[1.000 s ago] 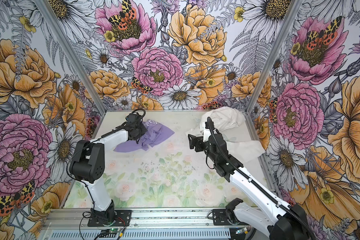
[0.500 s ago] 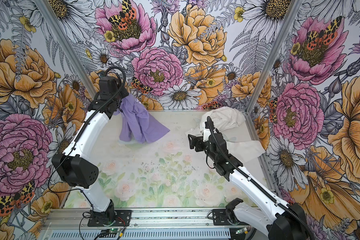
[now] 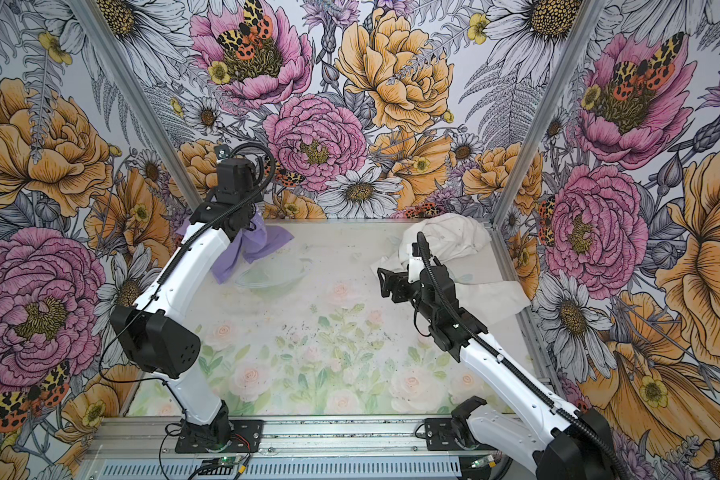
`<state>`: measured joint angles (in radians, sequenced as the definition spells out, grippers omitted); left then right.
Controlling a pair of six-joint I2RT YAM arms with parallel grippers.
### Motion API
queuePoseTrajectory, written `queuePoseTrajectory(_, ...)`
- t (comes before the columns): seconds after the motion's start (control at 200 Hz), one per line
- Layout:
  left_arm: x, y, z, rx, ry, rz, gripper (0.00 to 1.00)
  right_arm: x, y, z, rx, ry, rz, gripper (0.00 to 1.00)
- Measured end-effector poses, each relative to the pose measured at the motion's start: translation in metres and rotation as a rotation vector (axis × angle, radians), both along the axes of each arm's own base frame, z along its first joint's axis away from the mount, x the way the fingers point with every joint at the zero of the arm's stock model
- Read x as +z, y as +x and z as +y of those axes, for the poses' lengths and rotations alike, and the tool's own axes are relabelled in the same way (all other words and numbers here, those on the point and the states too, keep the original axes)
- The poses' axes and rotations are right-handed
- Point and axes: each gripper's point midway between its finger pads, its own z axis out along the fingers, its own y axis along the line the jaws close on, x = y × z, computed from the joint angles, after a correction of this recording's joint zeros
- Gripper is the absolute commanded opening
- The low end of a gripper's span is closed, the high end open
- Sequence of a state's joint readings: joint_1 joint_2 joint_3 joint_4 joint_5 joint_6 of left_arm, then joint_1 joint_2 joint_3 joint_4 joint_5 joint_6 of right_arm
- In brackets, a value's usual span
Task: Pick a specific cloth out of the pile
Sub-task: 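Lower the purple shirt with the left gripper and release it on the table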
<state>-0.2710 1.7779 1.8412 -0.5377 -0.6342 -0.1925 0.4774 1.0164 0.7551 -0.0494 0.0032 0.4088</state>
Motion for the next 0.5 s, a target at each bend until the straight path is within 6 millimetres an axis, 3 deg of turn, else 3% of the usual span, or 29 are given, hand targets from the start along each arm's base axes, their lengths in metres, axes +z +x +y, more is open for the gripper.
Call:
queuePoseTrajectory(0.305, -0.183, -0.006, -0.085, -0.18, -0.104, 0.323, 0.0, -0.023, -0.006, -0.011, -0.019, -0.032, 0.049, 0.91)
queuePoseTrajectory(0.405, -0.224, -0.013, -0.107, -0.224, -0.148, 0.395, 0.0, -0.032, -0.007, -0.015, -0.025, -0.043, 0.07, 0.91)
queuePoseTrajectory(0.5, -0.244, -0.015, -0.116, -0.236, -0.183, 0.43, 0.0, -0.035, -0.007, -0.016, -0.029, -0.047, 0.079, 0.91)
